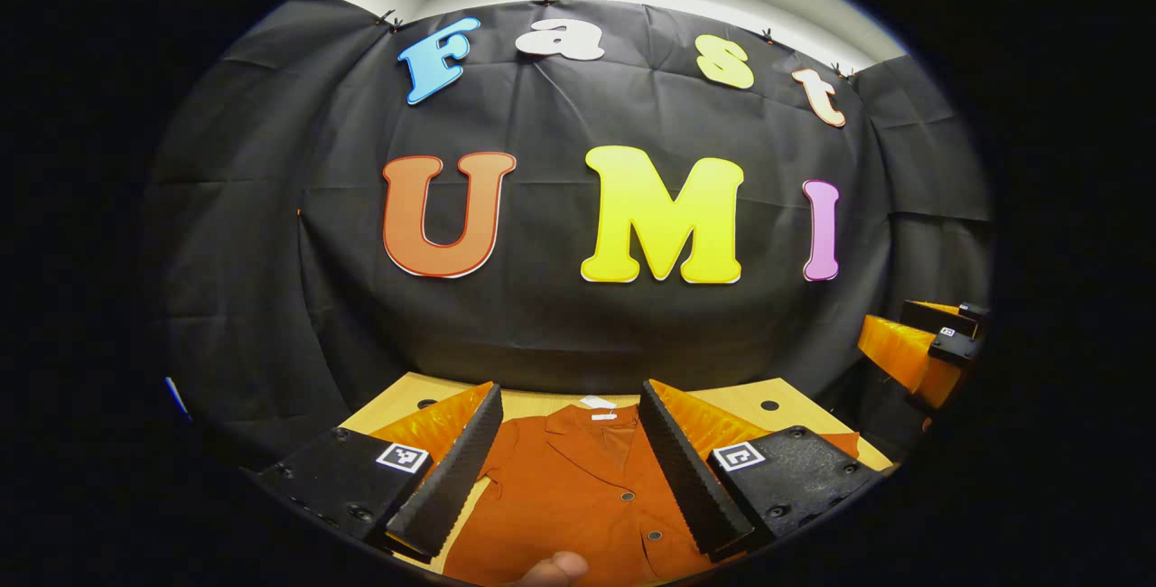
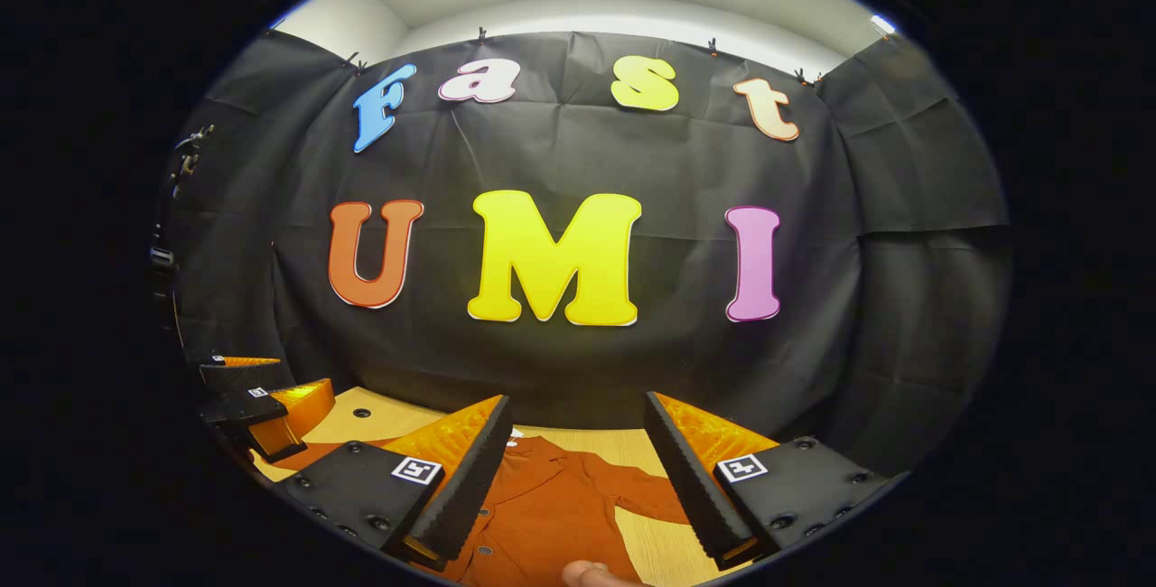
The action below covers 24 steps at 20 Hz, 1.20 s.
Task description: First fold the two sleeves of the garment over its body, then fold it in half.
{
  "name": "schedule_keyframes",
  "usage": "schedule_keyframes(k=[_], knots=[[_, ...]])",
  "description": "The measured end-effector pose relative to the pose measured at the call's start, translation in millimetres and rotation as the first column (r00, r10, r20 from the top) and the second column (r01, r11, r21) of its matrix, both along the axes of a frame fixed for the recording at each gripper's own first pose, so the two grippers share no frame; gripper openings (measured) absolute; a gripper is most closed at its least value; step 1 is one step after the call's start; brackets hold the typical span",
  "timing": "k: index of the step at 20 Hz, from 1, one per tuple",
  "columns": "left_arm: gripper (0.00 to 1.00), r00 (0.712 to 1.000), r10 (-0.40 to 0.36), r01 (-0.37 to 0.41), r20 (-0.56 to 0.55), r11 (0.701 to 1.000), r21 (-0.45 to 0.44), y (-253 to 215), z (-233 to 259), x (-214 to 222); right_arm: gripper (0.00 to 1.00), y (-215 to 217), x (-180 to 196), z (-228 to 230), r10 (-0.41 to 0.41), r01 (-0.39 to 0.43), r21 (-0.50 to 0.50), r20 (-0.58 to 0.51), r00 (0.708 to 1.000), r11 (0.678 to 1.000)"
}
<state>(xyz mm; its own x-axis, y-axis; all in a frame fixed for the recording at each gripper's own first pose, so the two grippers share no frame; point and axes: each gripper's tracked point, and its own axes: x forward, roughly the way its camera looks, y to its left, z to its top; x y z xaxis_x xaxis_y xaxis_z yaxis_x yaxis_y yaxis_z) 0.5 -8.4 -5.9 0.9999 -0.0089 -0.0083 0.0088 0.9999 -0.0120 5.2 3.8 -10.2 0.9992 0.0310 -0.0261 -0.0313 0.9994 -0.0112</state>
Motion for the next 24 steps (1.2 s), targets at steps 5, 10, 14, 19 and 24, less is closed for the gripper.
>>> schedule_keyframes(k=[5, 10, 14, 19, 24], knots=[[0.98, 1.0, -0.004, 0.003, -0.005, 1.0, -0.023, -6.0, -2.1, 3.9, 0.94, -9.8, 6.6, -4.7, -0.01, 0.01, 0.002, -0.01, 1.0, 1.0], [0.98, 0.999, 0.01, -0.01, -0.037, 1.0, -0.014, -19.7, -11.9, 8.3, 0.95, -50.4, 21.2, -31.9, -0.073, 0.074, 0.016, -0.058, 0.996, 0.997], [0.98, 0.998, 0.02, -0.02, -0.056, 1.0, -0.004, -34.1, -17.8, 10.6, 0.95, -109.6, 39.1, -67.8, -0.165, 0.169, 0.027, -0.117, 0.979, 0.985], [0.98, 0.995, 0.042, -0.039, -0.085, 0.998, 0.04, -59.1, -29.9, 12.7, 0.94, -185.6, 56.3, -118.8, -0.268, 0.27, -0.016, -0.183, 0.946, 0.963], [0.98, 0.989, 0.078, -0.074, -0.124, 0.996, 0.043, -83.1, -38.9, 11.4, 0.95, -258.6, 73.9, -191.4, -0.343, 0.339, -0.071, -0.316, 0.884, 0.938]])
